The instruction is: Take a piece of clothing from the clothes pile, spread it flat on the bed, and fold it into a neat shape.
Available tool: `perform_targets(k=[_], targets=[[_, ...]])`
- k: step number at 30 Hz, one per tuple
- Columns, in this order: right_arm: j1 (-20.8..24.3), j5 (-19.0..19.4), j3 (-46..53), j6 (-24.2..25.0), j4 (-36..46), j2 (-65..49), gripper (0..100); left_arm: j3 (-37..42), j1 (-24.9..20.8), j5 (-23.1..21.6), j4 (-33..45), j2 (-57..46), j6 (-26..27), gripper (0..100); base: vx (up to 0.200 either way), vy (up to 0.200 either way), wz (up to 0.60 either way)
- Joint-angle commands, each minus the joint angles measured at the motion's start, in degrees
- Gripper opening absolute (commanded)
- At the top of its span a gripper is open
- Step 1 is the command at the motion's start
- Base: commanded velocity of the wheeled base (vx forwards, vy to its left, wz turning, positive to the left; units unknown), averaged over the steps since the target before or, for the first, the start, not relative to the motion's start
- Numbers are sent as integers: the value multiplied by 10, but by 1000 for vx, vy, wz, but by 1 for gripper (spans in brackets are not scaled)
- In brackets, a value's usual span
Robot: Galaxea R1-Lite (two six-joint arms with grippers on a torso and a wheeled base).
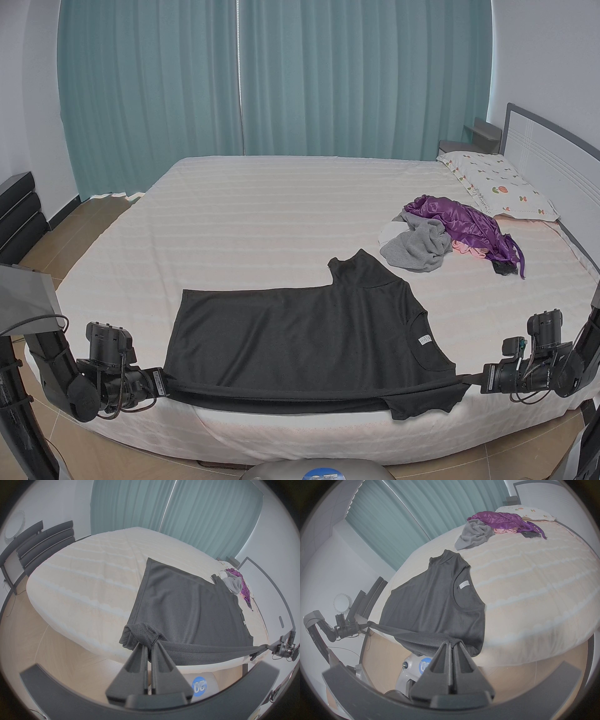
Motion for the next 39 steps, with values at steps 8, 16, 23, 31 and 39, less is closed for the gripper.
perform_targets(k=[8, 16, 23, 31, 39], targets=[[8, 0, -6, 32, -2, -46, 0, 8, -2, 5, 1, -34, -1, 0, 0, 0, 0], [14, 1, 33, 31, -3, -66, 0, 48, 1, 5, 4, -69, 0, 0, 0, 0, 0], [15, 1, 26, 32, -3, -66, 0, 44, 0, 4, 5, -63, -1, 0, 0, 0, 0], [18, -1, -28, 80, -3, -24, 0, -28, 3, 4, 6, -3, -6, 0, 0, 0, 0], [19, -2, -83, 80, -2, 32, 0, -83, 2, 5, 18, 39, -8, 0, 0, 0, 0]])
